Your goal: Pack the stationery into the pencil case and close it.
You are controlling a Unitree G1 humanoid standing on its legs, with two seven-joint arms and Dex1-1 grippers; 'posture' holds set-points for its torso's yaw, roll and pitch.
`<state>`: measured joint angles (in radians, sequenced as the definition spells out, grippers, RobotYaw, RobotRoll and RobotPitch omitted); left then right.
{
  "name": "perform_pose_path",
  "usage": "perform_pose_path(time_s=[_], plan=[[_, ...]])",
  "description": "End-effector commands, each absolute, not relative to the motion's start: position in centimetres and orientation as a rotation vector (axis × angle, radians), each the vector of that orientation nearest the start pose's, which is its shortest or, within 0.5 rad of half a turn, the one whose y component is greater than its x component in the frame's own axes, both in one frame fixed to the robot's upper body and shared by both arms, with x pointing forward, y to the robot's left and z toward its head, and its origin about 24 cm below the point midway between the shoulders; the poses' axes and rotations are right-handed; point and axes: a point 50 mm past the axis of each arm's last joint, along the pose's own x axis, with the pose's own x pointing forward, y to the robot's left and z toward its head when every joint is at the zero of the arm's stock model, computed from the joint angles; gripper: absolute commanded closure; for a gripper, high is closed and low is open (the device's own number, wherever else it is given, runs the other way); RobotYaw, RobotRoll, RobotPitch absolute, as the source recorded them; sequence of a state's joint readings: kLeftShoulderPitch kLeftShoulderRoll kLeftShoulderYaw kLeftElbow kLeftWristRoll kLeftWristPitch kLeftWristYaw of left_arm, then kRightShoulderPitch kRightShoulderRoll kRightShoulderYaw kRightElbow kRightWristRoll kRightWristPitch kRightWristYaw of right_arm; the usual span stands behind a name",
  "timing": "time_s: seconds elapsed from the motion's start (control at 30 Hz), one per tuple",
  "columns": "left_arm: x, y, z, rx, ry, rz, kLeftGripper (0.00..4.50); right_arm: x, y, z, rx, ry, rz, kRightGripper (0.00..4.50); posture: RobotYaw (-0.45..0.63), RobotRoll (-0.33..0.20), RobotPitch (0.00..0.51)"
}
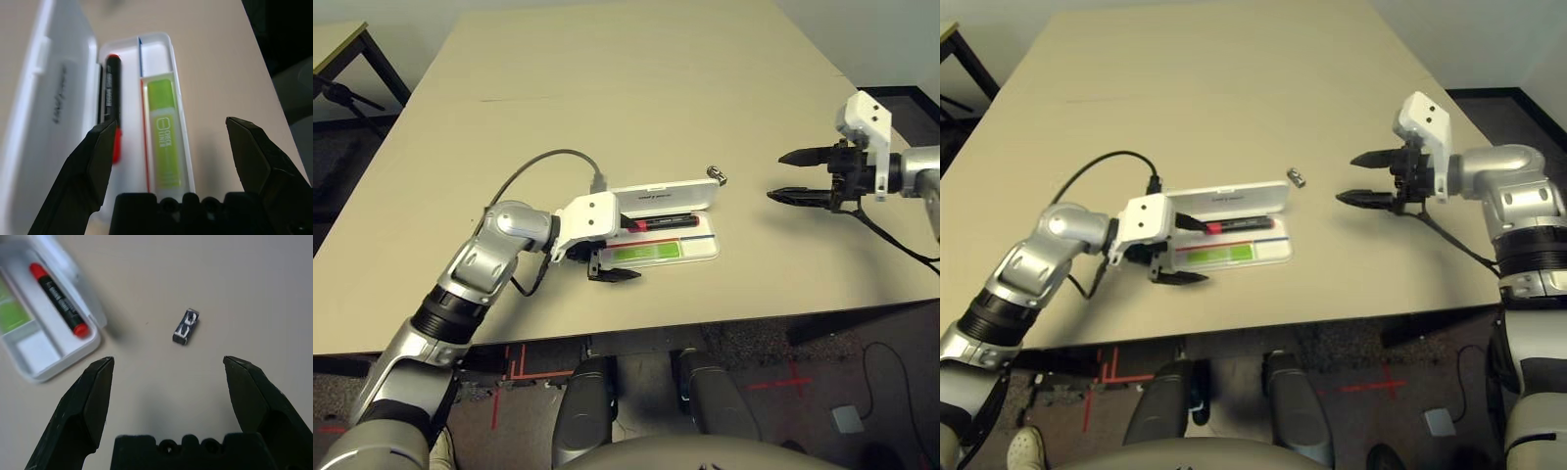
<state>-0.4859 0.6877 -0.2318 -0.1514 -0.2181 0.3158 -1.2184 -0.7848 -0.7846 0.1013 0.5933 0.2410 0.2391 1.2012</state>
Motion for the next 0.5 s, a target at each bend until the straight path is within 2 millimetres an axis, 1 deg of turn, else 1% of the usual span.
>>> perform_pose_path(time_s=[0.03, 0.13, 0.27, 0.37, 0.5], plan=[[27.1, 16.7, 16.3, 0.588, 0.153, -1.354, 0.01, 35.1, -25.5, 15.8, -0.328, 0.361, 0.79, 0.0, 0.01, 0.0, 0.126], [27.1, 18.0, 16.5, 0.585, 0.183, -1.318, 0.01, 35.8, -24.1, 14.4, -0.272, 0.375, 0.754, 0.0, 0.02, 0.0, 0.123], [27.0, 19.0, 16.6, 0.589, 0.198, -1.297, 0.01, 36.7, -22.9, 13.0, -0.264, 0.464, 0.664, 0.0, 0.03, 0.0, 0.123], [26.9, 19.3, 16.7, 0.586, 0.203, -1.293, 0.01, 37.4, -21.7, 13.0, -0.248, 0.437, 0.659, 0.0, 0.03, 0.0, 0.129], [26.7, 19.3, 16.7, 0.582, 0.208, -1.293, 0.01, 38.1, -20.9, 13.0, -0.231, 0.429, 0.628, 0.0, 0.03, 0.0, 0.137]])
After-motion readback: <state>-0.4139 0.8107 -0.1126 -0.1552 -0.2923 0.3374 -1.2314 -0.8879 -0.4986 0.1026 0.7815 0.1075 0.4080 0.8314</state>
